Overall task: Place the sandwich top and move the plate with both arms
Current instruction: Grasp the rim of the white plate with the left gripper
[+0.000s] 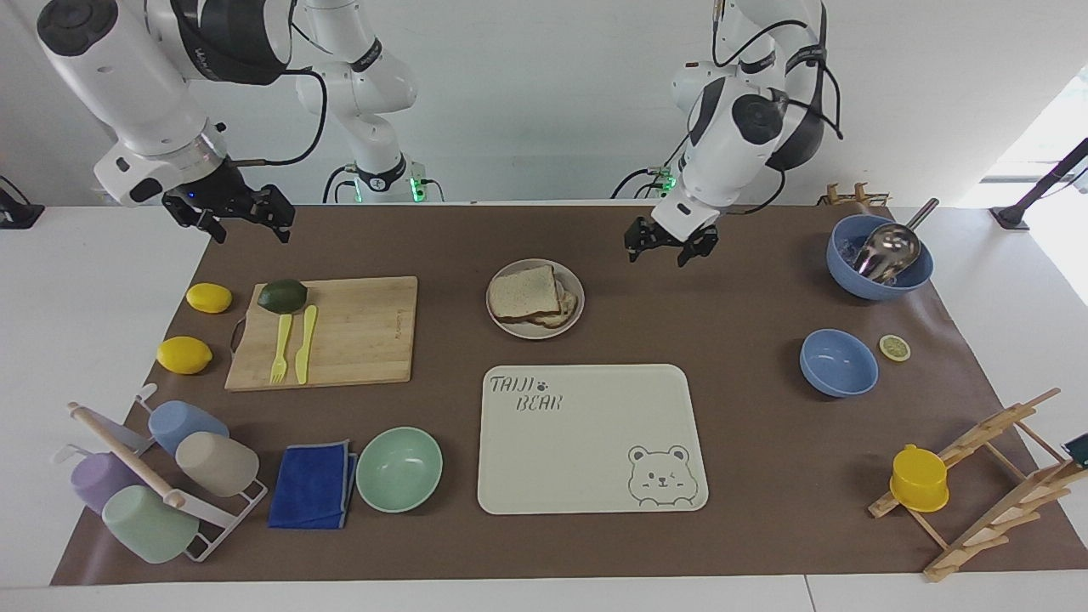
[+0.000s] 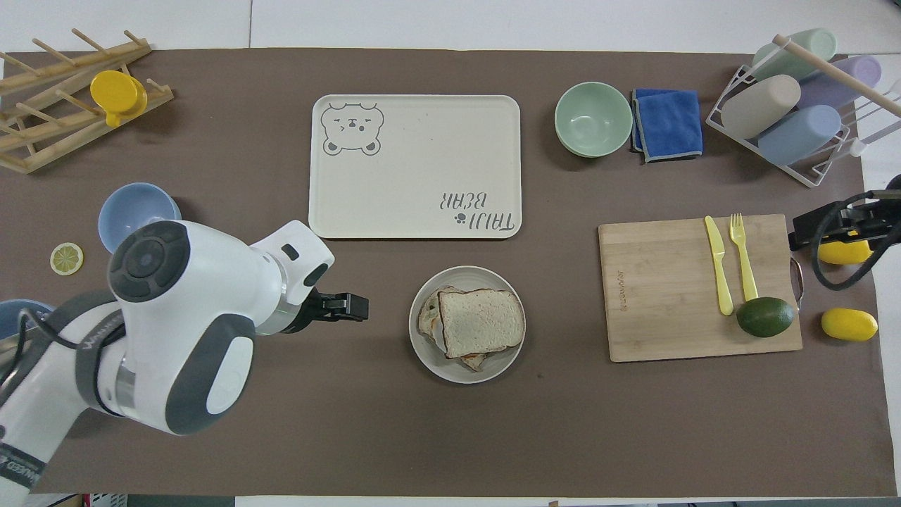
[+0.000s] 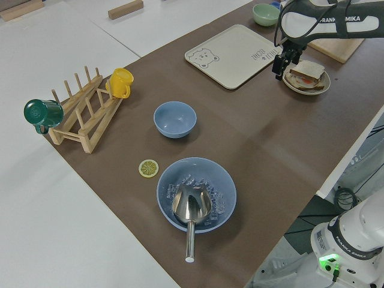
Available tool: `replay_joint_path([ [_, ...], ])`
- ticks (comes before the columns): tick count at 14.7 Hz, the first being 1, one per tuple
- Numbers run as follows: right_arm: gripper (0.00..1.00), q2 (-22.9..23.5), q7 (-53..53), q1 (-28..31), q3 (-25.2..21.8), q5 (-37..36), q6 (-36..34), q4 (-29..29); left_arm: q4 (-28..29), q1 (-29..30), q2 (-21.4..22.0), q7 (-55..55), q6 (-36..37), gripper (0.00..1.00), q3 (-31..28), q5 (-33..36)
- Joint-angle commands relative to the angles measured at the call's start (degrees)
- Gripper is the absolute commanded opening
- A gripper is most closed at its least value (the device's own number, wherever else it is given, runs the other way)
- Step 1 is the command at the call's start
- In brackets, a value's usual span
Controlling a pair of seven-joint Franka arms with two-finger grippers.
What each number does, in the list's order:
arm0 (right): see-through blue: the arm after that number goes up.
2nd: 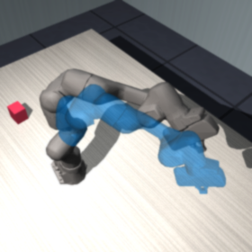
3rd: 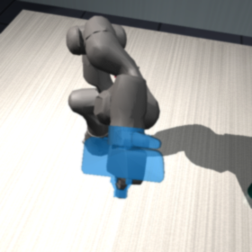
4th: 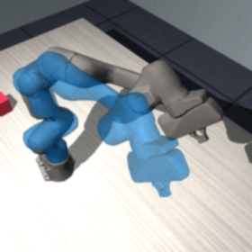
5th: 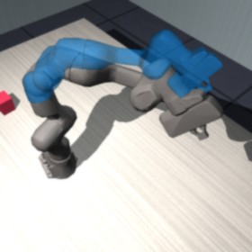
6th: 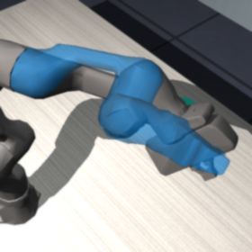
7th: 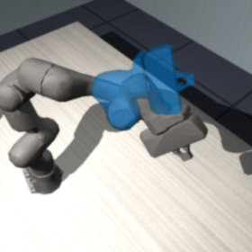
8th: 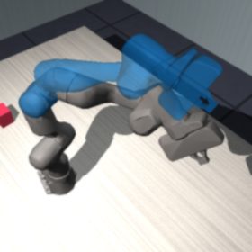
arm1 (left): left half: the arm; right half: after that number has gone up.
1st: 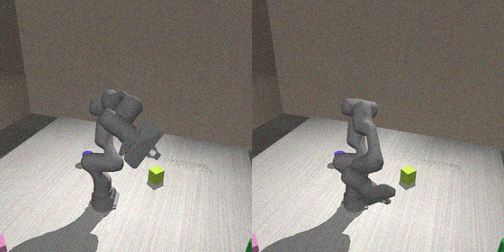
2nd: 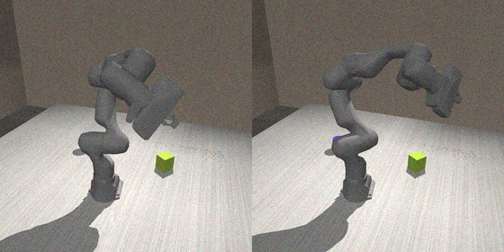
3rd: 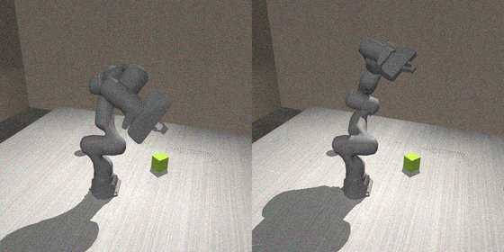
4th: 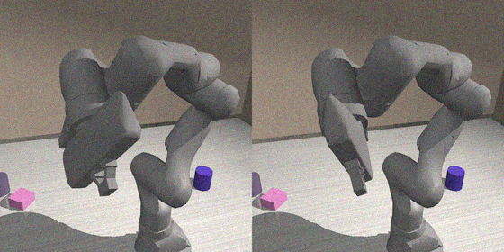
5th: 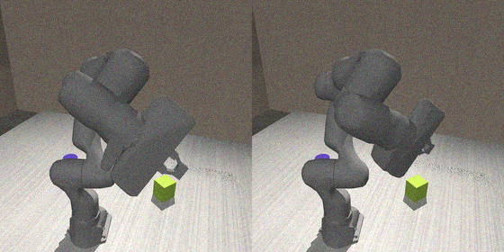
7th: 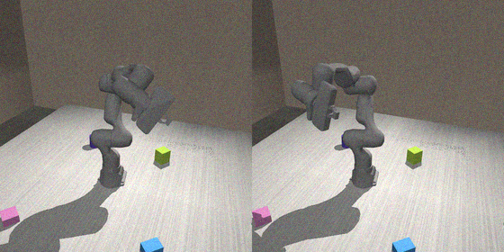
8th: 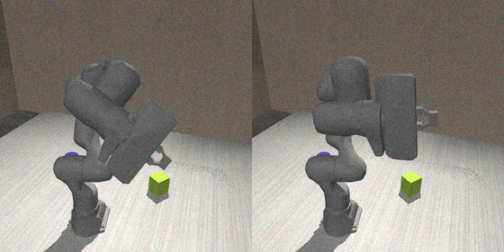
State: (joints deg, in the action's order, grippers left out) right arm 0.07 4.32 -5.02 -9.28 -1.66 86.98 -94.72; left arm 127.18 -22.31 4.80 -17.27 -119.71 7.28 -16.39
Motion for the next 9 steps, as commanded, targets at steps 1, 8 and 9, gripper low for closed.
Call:
replay_joint_path([
  [1,1.00,1.3,3.7,0.5,0.1,-1.2,-1.1,1.9,3.3,-3.0,-2.4,-2.1,-6.9,1.00,-1.0,-3.7],
  [8,1.00,0.8,6.8,4.1,0.6,-0.7,-0.2,0.4,8.0,-7.5,-5.8,-2.1,-19.0,0.90,-1.0,-15.2],
  [9,1.00,0.5,6.6,4.1,0.7,0.2,-0.6,0.3,8.0,-8.9,-7.1,-2.6,-21.6,0.89,-1.0,-15.9],
])
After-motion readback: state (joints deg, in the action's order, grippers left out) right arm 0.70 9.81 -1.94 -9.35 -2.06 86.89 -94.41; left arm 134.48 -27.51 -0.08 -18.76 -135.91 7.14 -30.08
